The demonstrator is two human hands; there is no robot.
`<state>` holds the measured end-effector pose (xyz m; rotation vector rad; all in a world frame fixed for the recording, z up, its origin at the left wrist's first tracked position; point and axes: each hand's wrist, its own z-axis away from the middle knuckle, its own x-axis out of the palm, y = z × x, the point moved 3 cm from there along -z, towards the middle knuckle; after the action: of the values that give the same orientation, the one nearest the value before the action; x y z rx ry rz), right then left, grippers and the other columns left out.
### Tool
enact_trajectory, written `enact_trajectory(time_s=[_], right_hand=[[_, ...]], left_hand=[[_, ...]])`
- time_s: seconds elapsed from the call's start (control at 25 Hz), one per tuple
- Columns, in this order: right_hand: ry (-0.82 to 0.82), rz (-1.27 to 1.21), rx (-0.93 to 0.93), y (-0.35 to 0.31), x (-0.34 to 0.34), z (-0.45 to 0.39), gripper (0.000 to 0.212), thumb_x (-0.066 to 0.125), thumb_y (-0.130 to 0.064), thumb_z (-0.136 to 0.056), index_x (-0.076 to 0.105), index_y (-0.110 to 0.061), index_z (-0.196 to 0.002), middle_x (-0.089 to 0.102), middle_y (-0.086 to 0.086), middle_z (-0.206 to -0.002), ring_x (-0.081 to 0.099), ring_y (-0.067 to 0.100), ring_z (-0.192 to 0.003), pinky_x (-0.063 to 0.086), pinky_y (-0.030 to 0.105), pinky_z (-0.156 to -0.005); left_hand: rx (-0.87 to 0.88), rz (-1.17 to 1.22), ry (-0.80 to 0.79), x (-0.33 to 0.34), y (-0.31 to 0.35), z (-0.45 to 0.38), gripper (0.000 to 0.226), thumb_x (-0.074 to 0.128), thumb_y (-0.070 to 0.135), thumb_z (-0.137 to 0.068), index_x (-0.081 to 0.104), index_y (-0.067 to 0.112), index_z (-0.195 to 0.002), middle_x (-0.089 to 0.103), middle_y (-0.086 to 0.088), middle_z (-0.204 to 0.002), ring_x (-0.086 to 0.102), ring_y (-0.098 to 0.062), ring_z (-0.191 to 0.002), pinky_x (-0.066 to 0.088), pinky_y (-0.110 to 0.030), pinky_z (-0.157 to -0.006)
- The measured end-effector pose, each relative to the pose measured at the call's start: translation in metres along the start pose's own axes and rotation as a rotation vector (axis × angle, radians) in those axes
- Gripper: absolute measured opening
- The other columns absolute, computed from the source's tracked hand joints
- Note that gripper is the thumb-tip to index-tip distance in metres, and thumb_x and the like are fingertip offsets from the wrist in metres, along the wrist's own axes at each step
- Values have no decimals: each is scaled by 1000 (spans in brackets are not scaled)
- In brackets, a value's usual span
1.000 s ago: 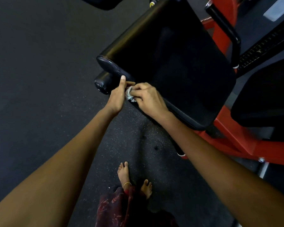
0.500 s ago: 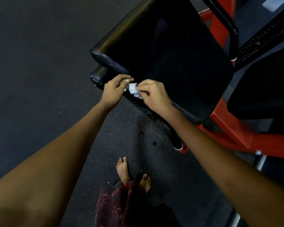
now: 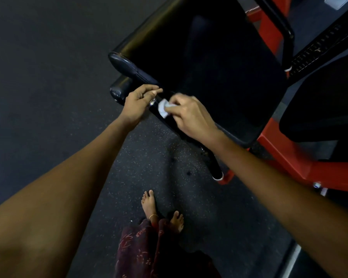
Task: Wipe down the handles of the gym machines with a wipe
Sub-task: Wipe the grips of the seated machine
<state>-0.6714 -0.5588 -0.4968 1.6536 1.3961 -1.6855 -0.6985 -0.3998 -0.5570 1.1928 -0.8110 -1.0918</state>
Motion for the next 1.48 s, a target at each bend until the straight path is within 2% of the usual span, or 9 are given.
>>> enact_trajectory(time_s=[0.12, 0.36, 0.56, 0.8, 0.92, 1.04, 1.2, 1.32, 1.48], right_hand=[[-64, -18, 42, -6, 13, -24, 21, 58, 1, -80, 71, -7, -94, 61, 16, -93, 59, 33, -82, 52, 42, -67], [-163, -60, -21, 29, 5, 64, 29, 54, 8, -79, 70, -5, -99, 62, 13, -90, 61, 26, -75, 55, 37, -58], [73, -198, 203, 35, 4, 29, 24, 58, 8, -76, 74, -1, -92, 67, 13, -89, 65, 27, -78, 55, 39, -70], [4, -193, 127, 25, 14, 76, 29, 53, 8, -78, 73, -3, -97, 63, 13, -90, 62, 24, -79, 52, 29, -68], [57, -202, 174, 35, 2, 101, 25, 55, 8, -76, 73, -1, -91, 64, 13, -86, 63, 25, -73, 56, 37, -61], [42, -191, 273, 27, 9, 66, 27, 54, 7, -79, 73, -4, -95, 64, 12, -97, 63, 26, -81, 55, 37, -69], [-27, -126, 216, 14, 19, 57, 23, 56, -1, -80, 72, -3, -96, 63, 10, -99, 59, 25, -89, 54, 39, -69], [50, -153, 195, 26, 17, 104, 17, 57, -6, -80, 73, -1, -87, 65, 11, -89, 61, 23, -81, 54, 37, -63], [208, -213, 430, 23, 19, 109, 17, 61, 1, -76, 74, 1, -88, 67, 13, -93, 64, 25, -79, 56, 33, -71]], left_hand=[[12, -9, 20, 2, 3, 3, 21, 43, 3, -99, 56, 4, -116, 65, -4, -110, 63, 2, -89, 49, -17, -82], [67, -177, 13, 3, 4, 3, 18, 47, 10, -98, 60, 13, -110, 67, 0, -108, 60, -10, -102, 46, -26, -93], [463, -957, -166, 19, 29, 3, 31, 38, 20, -97, 63, 3, -107, 66, -15, -103, 58, -31, -98, 38, -36, -88], [683, -1395, -288, 27, 14, 10, 56, 18, 40, -99, 61, 7, -88, 60, -11, -83, 49, -31, -78, 37, -42, -83], [756, -1450, -245, 27, 13, 13, 50, 19, 38, -101, 57, 8, -93, 56, -10, -88, 49, -31, -84, 34, -46, -91], [785, -1477, -130, 29, 7, 17, 44, 23, 35, -101, 58, 8, -96, 55, -10, -90, 49, -33, -88, 30, -48, -98], [816, -1438, -29, 32, 5, 17, 35, 31, 29, -99, 56, 7, -89, 56, -10, -87, 49, -33, -84, 32, -51, -99], [823, -1413, 69, 35, 2, 18, 32, 36, 25, -97, 56, 6, -81, 56, -10, -84, 50, -34, -83, 34, -52, -99], [853, -1425, 99, 35, -2, 15, 33, 36, 26, -96, 60, 6, -85, 60, -11, -91, 52, -34, -84, 38, -46, -90]])
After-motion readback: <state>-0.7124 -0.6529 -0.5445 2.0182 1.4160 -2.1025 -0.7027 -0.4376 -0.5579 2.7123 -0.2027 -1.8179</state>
